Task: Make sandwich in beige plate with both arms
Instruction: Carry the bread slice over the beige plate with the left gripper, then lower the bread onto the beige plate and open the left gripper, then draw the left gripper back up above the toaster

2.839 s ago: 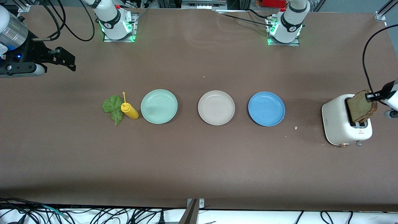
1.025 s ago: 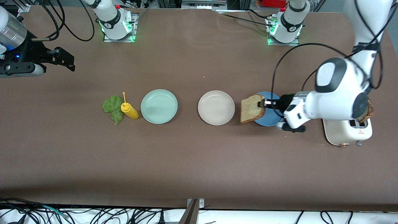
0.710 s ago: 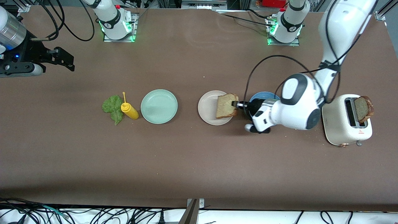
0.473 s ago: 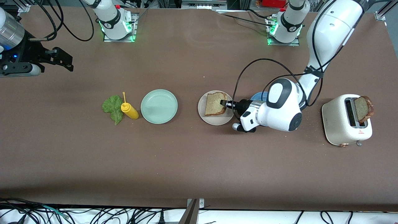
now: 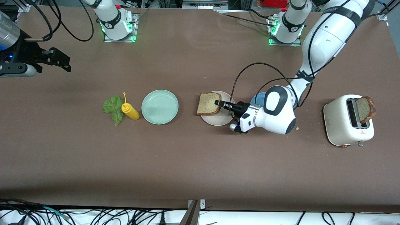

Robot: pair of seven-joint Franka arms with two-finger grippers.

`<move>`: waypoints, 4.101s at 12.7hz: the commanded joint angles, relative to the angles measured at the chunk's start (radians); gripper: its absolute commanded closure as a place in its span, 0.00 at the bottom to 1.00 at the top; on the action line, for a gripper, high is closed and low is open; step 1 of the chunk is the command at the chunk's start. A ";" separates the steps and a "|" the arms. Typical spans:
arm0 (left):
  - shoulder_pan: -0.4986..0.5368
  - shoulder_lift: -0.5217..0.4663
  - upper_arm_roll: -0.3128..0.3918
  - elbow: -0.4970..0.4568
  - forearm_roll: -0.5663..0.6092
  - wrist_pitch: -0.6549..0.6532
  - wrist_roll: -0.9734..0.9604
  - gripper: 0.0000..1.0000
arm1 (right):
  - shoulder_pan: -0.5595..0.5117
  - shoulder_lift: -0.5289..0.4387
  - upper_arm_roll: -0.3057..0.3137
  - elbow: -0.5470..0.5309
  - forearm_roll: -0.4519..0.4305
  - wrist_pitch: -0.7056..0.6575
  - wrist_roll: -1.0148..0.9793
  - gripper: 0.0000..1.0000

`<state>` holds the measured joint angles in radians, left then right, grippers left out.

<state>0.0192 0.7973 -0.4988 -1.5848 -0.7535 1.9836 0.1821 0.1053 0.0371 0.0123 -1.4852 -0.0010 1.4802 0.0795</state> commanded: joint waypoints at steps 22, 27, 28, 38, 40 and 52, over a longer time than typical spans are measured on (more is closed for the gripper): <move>0.145 -0.033 0.005 -0.092 0.141 -0.054 0.220 0.00 | 0.001 -0.005 0.002 0.011 0.009 -0.009 -0.006 0.00; 0.197 -0.153 0.011 -0.084 0.298 -0.124 0.206 0.00 | -0.001 -0.005 0.000 0.009 0.010 -0.011 -0.007 0.00; 0.212 -0.179 0.011 -0.081 0.336 -0.137 0.205 0.00 | 0.001 -0.005 0.000 0.009 0.010 -0.011 -0.007 0.00; 0.200 -0.466 -0.058 -0.060 0.902 -0.152 -0.260 0.00 | -0.001 -0.005 -0.003 0.013 0.013 -0.011 -0.012 0.00; 0.200 -0.509 -0.087 -0.060 1.011 -0.154 -0.331 0.00 | 0.001 -0.006 0.006 0.013 0.010 -0.012 -0.009 0.00; 0.228 -0.616 0.075 0.118 0.850 -0.381 -0.283 0.00 | 0.001 -0.020 0.000 0.013 0.021 -0.089 -0.006 0.00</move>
<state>0.3166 0.2000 -0.5215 -1.4691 0.1232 1.6100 -0.1316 0.1068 0.0270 0.0131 -1.4815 0.0048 1.4270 0.0767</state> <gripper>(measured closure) 0.000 0.000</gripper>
